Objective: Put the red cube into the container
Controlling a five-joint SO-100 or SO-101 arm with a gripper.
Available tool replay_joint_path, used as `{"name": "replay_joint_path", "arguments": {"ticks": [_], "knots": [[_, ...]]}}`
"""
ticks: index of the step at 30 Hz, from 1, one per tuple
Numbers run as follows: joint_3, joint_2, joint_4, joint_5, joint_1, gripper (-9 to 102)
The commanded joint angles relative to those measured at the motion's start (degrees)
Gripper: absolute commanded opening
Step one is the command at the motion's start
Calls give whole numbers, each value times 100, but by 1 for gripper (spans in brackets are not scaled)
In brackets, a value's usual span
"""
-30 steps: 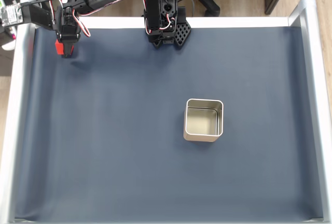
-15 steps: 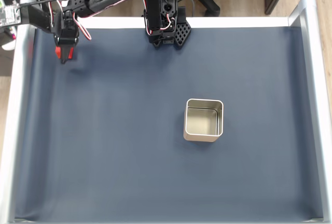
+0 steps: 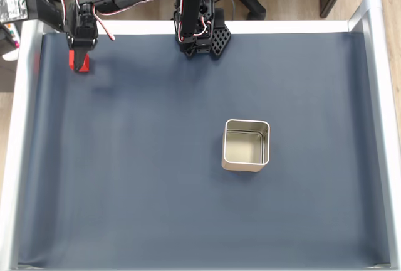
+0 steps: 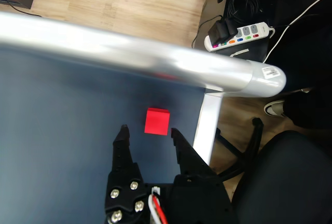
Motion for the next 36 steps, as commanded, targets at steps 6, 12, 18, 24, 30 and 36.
{"name": "replay_joint_path", "arguments": {"ticks": [6,12,18,24,30,36], "knots": [[-167,185,-141,-352,299,28],[-18,-132,-729,-176,290,28],[404,-246,-1274,-167,220,28],[642,-343,-1547,44,97,29],[765,-378,-1749,88,53,30],[967,-448,-2021,18,53,29]]}}
